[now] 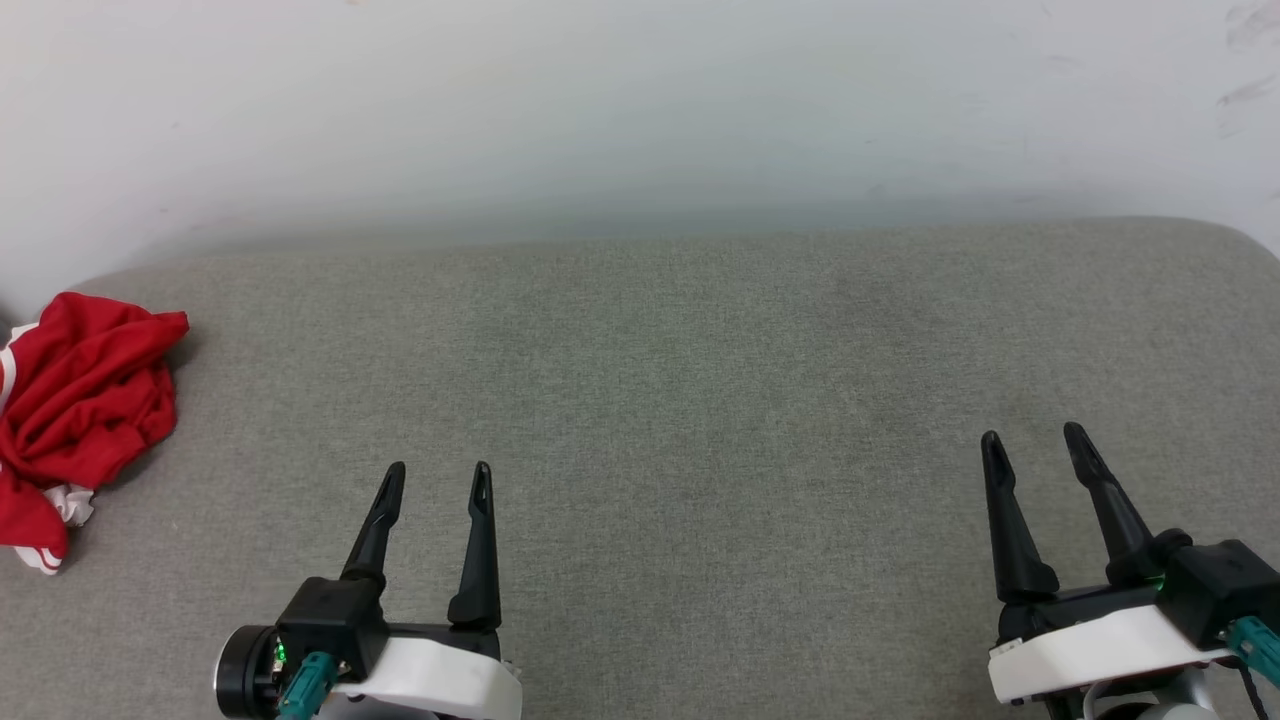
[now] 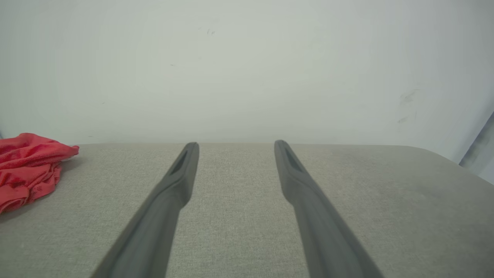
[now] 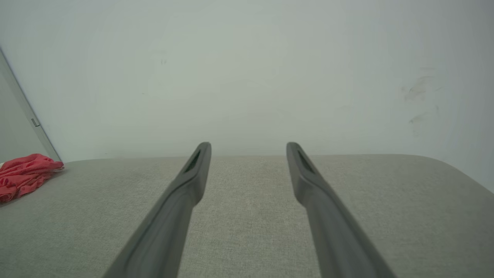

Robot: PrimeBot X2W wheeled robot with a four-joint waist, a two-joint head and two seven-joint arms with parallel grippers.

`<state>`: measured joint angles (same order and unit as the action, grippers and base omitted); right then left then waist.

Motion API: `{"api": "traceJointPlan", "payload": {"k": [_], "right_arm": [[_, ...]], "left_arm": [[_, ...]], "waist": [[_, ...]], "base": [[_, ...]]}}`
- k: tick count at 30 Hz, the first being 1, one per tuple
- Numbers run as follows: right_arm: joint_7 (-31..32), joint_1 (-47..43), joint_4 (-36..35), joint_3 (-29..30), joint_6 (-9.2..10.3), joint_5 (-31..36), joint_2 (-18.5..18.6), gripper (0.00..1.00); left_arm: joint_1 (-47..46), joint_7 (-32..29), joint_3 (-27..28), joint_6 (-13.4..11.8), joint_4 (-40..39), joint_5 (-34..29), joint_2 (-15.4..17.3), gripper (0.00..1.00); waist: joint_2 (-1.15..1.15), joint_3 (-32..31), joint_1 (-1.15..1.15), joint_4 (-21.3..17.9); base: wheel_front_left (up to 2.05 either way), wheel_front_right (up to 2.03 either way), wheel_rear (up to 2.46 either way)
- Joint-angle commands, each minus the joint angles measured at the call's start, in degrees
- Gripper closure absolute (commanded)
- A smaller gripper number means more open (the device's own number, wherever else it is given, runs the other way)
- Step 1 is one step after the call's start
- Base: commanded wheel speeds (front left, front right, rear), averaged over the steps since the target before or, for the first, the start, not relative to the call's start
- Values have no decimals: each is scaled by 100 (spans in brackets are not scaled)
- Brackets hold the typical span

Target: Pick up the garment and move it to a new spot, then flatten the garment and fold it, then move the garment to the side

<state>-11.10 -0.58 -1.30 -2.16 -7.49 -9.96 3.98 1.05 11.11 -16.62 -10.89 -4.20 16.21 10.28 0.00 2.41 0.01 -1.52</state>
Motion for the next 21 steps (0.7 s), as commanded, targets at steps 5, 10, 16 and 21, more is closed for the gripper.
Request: {"api": "traceJointPlan", "payload": {"k": [5, 10, 16, 21], "right_arm": [[-102, -60, -84, 96, 0, 27, -67, 0], [-162, -75, -79, 159, 0, -95, -101, 0], [-223, -146, 28, 152, 0, 122, -113, 0], [-303, -188, 95, 134, 0, 281, -117, 0]], "left_arm": [[61, 95, 185, 154, -102, 43, -123, 0], [196, 158, 536, 598, -73, 32, -379, 0], [337, 228, 906, 1224, 139, -177, -617, 0], [411, 300, 1055, 1523, 424, -542, -714, 0]], "waist": [[0, 33, 0, -2], [0, 42, 0, -13], [0, 27, 0, -40], [0, 26, -1, -72]], "base": [[0, 0, 0], [0, 0, 0], [0, 0, 0], [0, 0, 0]]}}
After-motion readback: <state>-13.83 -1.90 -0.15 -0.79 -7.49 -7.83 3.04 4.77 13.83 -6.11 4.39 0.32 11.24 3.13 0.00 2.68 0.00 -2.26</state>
